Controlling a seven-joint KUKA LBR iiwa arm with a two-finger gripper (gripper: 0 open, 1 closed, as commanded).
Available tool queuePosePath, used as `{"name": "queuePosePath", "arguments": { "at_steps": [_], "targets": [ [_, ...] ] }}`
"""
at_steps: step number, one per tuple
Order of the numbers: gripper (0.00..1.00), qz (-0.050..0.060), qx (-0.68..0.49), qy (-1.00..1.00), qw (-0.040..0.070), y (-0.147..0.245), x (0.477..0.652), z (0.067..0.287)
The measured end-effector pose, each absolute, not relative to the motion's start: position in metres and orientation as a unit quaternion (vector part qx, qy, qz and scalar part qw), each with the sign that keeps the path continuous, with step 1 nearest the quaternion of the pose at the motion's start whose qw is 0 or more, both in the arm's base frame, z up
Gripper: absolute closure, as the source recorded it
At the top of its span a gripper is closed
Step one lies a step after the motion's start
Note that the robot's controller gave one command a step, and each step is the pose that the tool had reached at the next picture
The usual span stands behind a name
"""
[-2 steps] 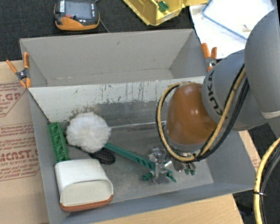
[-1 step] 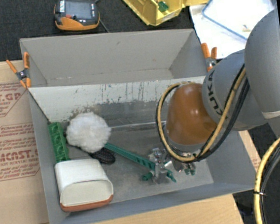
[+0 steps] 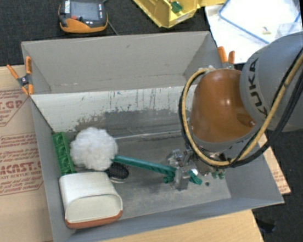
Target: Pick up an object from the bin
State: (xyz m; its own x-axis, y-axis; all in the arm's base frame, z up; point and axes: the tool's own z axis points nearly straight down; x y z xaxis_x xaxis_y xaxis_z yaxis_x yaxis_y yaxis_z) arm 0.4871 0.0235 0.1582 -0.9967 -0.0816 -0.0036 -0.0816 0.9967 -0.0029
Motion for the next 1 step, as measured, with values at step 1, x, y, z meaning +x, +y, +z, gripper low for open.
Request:
{"name": "queuePosePath", "arguments": {
  "at_steps": [1],
  "targets": [
    [1.0, -0.001, -0.03, 1.0, 0.002, 0.0145, 0.4955, 0.2541]
  ]
}}
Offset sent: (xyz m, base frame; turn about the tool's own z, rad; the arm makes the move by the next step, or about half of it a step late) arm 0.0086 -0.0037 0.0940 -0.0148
